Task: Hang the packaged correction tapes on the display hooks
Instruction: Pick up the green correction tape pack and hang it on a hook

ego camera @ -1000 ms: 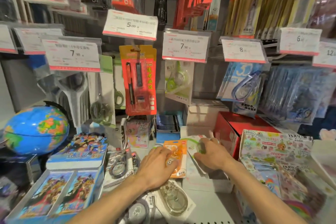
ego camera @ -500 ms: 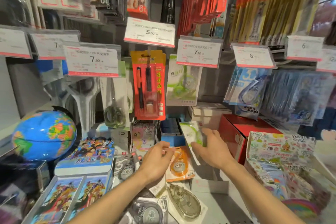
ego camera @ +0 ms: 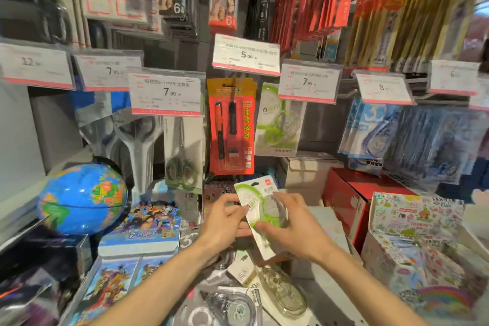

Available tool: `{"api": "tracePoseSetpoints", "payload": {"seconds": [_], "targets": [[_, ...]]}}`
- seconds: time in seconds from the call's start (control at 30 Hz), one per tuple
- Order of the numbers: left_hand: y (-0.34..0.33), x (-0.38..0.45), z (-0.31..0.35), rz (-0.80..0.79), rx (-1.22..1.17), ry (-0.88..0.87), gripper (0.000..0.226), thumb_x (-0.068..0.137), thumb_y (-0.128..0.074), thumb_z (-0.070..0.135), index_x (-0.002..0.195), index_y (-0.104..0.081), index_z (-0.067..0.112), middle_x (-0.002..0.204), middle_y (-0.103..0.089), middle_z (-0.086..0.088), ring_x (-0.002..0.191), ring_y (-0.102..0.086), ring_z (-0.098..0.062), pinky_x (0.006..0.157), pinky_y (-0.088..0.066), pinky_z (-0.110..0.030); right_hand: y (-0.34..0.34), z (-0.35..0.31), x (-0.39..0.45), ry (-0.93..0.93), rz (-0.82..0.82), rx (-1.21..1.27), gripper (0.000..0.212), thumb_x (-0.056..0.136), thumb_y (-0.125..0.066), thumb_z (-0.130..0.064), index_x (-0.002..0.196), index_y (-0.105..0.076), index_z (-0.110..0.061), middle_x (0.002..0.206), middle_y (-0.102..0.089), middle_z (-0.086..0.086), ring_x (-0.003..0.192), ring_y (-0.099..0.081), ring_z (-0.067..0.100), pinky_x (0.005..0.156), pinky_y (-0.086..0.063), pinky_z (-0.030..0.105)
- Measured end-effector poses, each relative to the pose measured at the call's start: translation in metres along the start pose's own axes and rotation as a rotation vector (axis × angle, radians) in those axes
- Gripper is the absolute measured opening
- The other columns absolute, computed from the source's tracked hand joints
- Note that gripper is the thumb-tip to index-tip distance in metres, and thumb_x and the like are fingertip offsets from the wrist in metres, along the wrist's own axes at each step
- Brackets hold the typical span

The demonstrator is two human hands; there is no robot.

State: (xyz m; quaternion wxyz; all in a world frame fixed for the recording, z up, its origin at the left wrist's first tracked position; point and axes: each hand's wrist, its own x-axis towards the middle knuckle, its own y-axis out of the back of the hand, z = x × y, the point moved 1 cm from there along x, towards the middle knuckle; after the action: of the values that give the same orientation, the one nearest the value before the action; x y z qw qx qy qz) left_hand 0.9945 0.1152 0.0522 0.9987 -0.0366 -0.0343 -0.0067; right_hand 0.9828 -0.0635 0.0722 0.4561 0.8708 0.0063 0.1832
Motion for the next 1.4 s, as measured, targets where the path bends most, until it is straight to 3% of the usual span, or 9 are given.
{"api": "tracePoseSetpoints", "payload": {"seconds": [0.1, 0.23, 0.4, 0.53, 0.67, 0.93, 1.17, 1.33, 1.4], "targets": [[-0.001, -0.008, 0.009, -0.019, 0.022, -0.023, 0.019, 0.1, -0.055, 0.004, 0.119, -0.051, 0.006, 0.102, -0.077, -0.017, 0.08, -0.077, -0.033, 0.072, -0.064, -0.043, 0.017, 0.009, -0.002, -0.072, -0.029, 0.146, 0.08, 0.08, -0.068, -0.061, 0.146, -0.034, -0.032, 0.139, -0.039, -0.009, 0.118, -0.05, 0.006, 0.1, -0.042, 0.024], [-0.015, -0.024, 0.018, -0.044, 0.041, -0.042, 0.016, 0.1, -0.056, 0.004, 0.115, -0.054, 0.008, 0.097, -0.078, -0.011, 0.078, -0.077, -0.03, 0.065, -0.063, -0.035, 0.047, 0.025, -0.006, -0.205, -0.18, 0.497, 0.06, 0.083, -0.076, -0.041, 0.133, -0.043, -0.032, 0.117, -0.062, -0.007, 0.089, -0.072, 0.008, 0.067, -0.055, 0.017], [-0.048, -0.032, 0.029, 0.001, 0.065, -0.13, 0.015, 0.099, -0.056, 0.002, 0.112, -0.057, 0.01, 0.076, -0.075, -0.002, 0.057, -0.067, -0.011, 0.055, -0.056, -0.025, 0.07, 0.055, 0.001, -0.138, -0.235, 0.668, 0.045, 0.08, -0.08, -0.015, 0.12, -0.058, -0.013, 0.099, -0.077, 0.007, 0.089, -0.075, 0.025, 0.079, -0.058, 0.039], [-0.078, -0.032, 0.05, 0.1, 0.118, -0.227, 0.019, 0.099, -0.057, 0.004, 0.117, -0.059, 0.009, 0.076, -0.068, -0.011, 0.062, -0.064, -0.011, 0.055, -0.055, -0.023, 0.1, 0.067, 0.009, -0.025, -0.226, 0.783, 0.039, 0.083, -0.076, -0.006, 0.117, -0.058, -0.008, 0.093, -0.078, 0.007, 0.085, -0.076, 0.021, 0.067, -0.055, 0.029], [-0.108, -0.036, 0.077, 0.199, 0.18, -0.348, 0.018, 0.098, -0.056, 0.001, 0.111, -0.06, 0.013, 0.057, -0.05, 0.001, 0.054, -0.056, 0.003, 0.053, -0.05, -0.013, 0.128, 0.071, 0.016, 0.081, -0.175, 0.872, 0.036, 0.084, -0.074, -0.002, 0.115, -0.059, -0.012, 0.092, -0.078, 0.001, 0.084, -0.075, 0.016, 0.064, -0.055, 0.024], [-0.119, -0.045, 0.141, 0.472, 0.217, -0.477, 0.041, 0.1, -0.058, 0.017, 0.139, -0.045, 0.019, 0.107, -0.07, -0.003, 0.076, -0.072, -0.007, 0.065, -0.056, -0.022, 0.159, 0.057, 0.022, 0.215, -0.074, 0.879, 0.035, 0.088, -0.073, -0.011, 0.117, -0.053, -0.013, 0.105, -0.074, 0.002, 0.09, -0.074, 0.01, 0.078, -0.056, 0.025], [-0.107, -0.053, 0.155, 0.491, 0.231, -0.629, 0.041, 0.1, -0.051, 0.004, 0.133, -0.042, 0.026, 0.109, -0.061, -0.004, 0.083, -0.073, -0.022, 0.076, -0.058, -0.039, 0.169, 0.042, 0.02, 0.257, -0.012, 0.832, 0.052, 0.087, -0.074, -0.031, 0.131, -0.048, -0.022, 0.128, -0.063, -0.005, 0.117, -0.062, 0.012, 0.104, -0.049, 0.042], [-0.094, -0.06, 0.168, 0.43, 0.308, -0.732, 0.056, 0.097, -0.05, -0.003, 0.137, -0.041, 0.036, 0.129, -0.059, -0.003, 0.091, -0.073, -0.012, 0.071, -0.056, -0.026, 0.17, 0.024, 0.026, 0.27, 0.033, 0.79, 0.037, 0.089, -0.072, -0.031, 0.115, -0.048, -0.028, 0.102, -0.058, -0.024, 0.095, -0.057, -0.01, 0.073, -0.047, 0.009], [-0.091, -0.061, 0.174, 0.418, 0.325, -0.75, 0.059, 0.096, -0.053, -0.002, 0.132, -0.043, 0.044, 0.132, -0.058, -0.003, 0.091, -0.072, -0.009, 0.072, -0.057, -0.028, 0.167, 0.016, 0.031, 0.271, 0.053, 0.777, 0.049, 0.087, -0.074, -0.033, 0.129, -0.048, -0.024, 0.108, -0.063, -0.015, 0.094, -0.06, -0.006, 0.075, -0.047, 0.013]]}}
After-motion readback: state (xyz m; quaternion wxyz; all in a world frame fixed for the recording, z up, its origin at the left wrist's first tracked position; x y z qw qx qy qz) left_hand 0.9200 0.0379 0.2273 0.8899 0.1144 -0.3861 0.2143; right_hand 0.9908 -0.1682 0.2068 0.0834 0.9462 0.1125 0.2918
